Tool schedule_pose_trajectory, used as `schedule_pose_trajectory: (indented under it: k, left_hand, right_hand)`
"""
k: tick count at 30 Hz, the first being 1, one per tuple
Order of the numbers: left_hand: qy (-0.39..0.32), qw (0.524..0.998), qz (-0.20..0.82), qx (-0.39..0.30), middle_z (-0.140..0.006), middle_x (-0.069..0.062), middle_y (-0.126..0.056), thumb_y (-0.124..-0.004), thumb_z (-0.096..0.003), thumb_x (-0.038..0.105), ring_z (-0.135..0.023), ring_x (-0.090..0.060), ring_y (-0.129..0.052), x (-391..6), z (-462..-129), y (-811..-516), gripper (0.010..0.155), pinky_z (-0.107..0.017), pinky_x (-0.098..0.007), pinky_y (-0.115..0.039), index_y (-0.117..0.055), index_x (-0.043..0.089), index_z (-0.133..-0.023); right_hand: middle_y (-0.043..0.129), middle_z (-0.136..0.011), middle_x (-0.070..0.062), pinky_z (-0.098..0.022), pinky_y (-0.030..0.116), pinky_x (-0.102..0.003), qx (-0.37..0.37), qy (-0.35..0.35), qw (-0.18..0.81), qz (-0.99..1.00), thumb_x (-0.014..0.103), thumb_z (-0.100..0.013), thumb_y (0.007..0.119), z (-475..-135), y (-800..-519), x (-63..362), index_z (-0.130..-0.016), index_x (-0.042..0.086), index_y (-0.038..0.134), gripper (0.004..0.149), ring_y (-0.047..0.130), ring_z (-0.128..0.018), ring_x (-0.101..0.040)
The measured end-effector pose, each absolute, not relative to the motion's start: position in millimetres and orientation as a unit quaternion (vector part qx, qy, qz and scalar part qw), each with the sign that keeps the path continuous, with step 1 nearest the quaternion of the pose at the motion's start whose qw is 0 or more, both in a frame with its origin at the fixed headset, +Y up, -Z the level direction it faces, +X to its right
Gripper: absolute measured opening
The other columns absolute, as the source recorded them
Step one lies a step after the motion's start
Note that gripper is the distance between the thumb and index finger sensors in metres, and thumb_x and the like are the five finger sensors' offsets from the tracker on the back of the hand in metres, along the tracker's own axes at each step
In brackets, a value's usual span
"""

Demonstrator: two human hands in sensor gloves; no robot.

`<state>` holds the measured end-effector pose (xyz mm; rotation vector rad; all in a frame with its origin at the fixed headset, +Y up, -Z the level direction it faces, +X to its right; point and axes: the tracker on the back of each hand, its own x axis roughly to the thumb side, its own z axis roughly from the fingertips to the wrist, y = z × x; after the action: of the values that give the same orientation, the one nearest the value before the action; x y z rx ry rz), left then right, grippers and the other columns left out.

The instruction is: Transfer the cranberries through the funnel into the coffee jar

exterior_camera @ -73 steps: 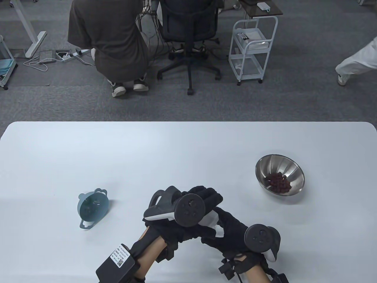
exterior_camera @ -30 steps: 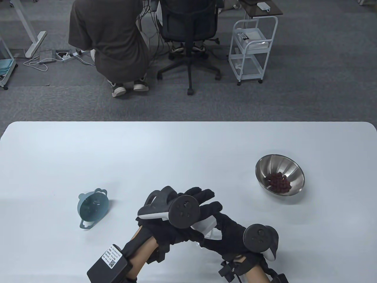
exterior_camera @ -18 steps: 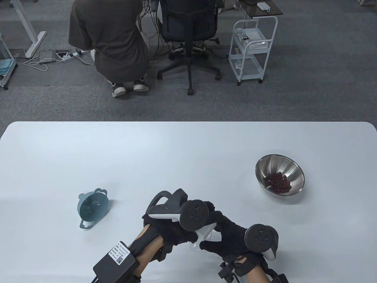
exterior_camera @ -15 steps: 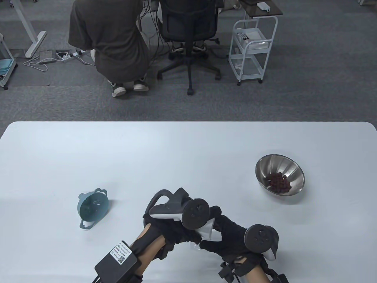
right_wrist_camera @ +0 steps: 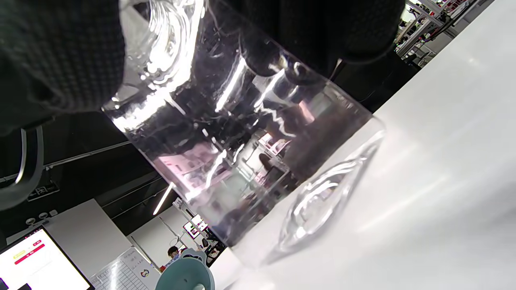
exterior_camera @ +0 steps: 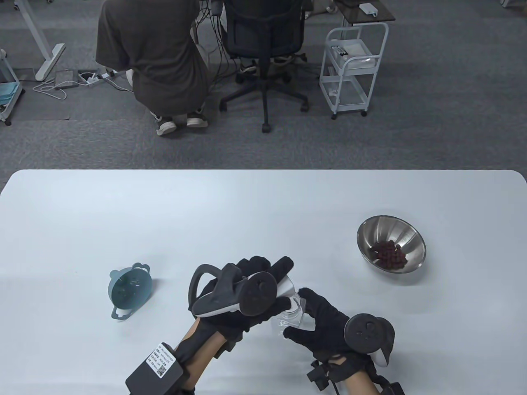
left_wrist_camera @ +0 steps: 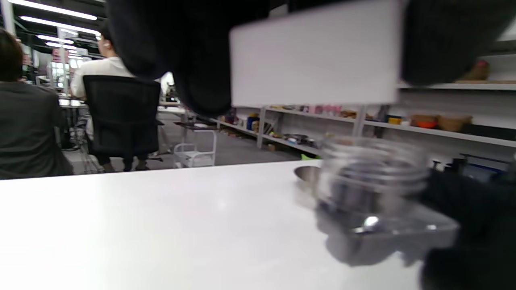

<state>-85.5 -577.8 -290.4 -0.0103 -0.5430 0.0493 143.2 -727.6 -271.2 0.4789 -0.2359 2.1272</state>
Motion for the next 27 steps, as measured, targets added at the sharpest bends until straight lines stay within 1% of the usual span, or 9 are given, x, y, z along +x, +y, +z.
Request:
schedule_pose_trajectory:
  k: [3, 5, 10, 12, 18, 21, 25, 27]
  left_hand:
    - [-0.238, 0.97, 0.041, -0.015, -0.111, -0.014, -0.068, -0.073, -0.0486, 0.064, -0.086, -0.039, -0.089, -108, -297, -588, 0.075, -0.066, -0.049, -0.074, -0.049, 0.038, -0.114]
    - [-0.223, 0.973, 0.038, -0.038, -0.113, -0.015, -0.065, -0.075, -0.0487, 0.062, -0.089, -0.04, -0.086, -120, -301, -602, 0.075, -0.067, -0.05, -0.073, -0.048, 0.038, -0.114]
    - [-0.205, 0.976, 0.015, -0.074, -0.118, -0.014, -0.056, -0.076, -0.0497, 0.057, -0.097, -0.043, -0.08, -140, -303, -650, 0.075, -0.068, -0.05, -0.072, -0.044, 0.037, -0.114]
    - [-0.205, 0.975, 0.007, -0.091, -0.118, -0.013, -0.054, -0.077, -0.0496, 0.055, -0.098, -0.044, -0.078, -144, -301, -670, 0.074, -0.069, -0.05, -0.072, -0.044, 0.038, -0.114]
    - [-0.217, 0.967, -0.023, -0.13, -0.119, -0.009, -0.052, -0.077, -0.0488, 0.054, -0.102, -0.043, -0.073, -144, -294, -711, 0.074, -0.07, -0.052, -0.069, -0.043, 0.039, -0.113]
    - [-0.221, 0.963, -0.027, -0.15, -0.12, -0.007, -0.05, -0.076, -0.0487, 0.054, -0.106, -0.042, -0.066, -143, -291, -725, 0.074, -0.072, -0.054, -0.065, -0.041, 0.04, -0.112]
    - [-0.228, 0.96, -0.027, -0.157, -0.12, -0.004, -0.049, -0.075, -0.0475, 0.054, -0.109, -0.042, -0.059, -142, -287, -740, 0.074, -0.074, -0.056, -0.061, -0.04, 0.042, -0.112]
    - [-0.235, 0.959, -0.039, -0.156, -0.12, -0.001, -0.049, -0.076, -0.0466, 0.055, -0.109, -0.042, -0.059, -141, -284, -746, 0.074, -0.074, -0.056, -0.061, -0.04, 0.043, -0.111]
  right_hand:
    - [0.078, -0.097, -0.014, -0.057, 0.075, -0.048, 0.194, -0.095, 0.458, 0.862, 0.06, -0.035, 0.095, -271, -727, 143, -0.099, 0.008, 0.057, 0.091, 0.088, -0.081, -0.037]
    - [0.078, -0.097, -0.015, -0.057, 0.075, -0.048, 0.195, -0.094, 0.459, 0.862, 0.06, -0.035, 0.095, -271, -727, 143, -0.099, 0.008, 0.057, 0.091, 0.088, -0.081, -0.037]
    - [0.078, -0.098, -0.015, -0.057, 0.075, -0.048, 0.197, -0.094, 0.459, 0.861, 0.06, -0.035, 0.095, -271, -727, 143, -0.099, 0.008, 0.057, 0.091, 0.088, -0.081, -0.037]
    - [0.078, -0.098, -0.015, -0.057, 0.075, -0.048, 0.197, -0.095, 0.46, 0.86, 0.06, -0.035, 0.095, -271, -727, 143, -0.099, 0.008, 0.057, 0.091, 0.088, -0.082, -0.037]
    - [0.078, -0.098, -0.015, -0.057, 0.075, -0.048, 0.197, -0.096, 0.461, 0.86, 0.059, -0.035, 0.095, -271, -727, 143, -0.099, 0.008, 0.057, 0.091, 0.088, -0.082, -0.037]
    - [0.078, -0.098, -0.015, -0.057, 0.075, -0.048, 0.198, -0.097, 0.461, 0.86, 0.059, -0.035, 0.095, -271, -727, 143, -0.099, 0.008, 0.056, 0.091, 0.088, -0.082, -0.037]
    - [0.078, -0.098, -0.014, -0.057, 0.075, -0.048, 0.198, -0.097, 0.461, 0.859, 0.059, -0.035, 0.095, -271, -727, 143, -0.099, 0.009, 0.057, 0.091, 0.088, -0.082, -0.037]
    - [0.078, -0.098, -0.014, -0.057, 0.075, -0.048, 0.198, -0.097, 0.462, 0.859, 0.059, -0.035, 0.095, -271, -727, 143, -0.099, 0.009, 0.057, 0.091, 0.088, -0.082, -0.037]
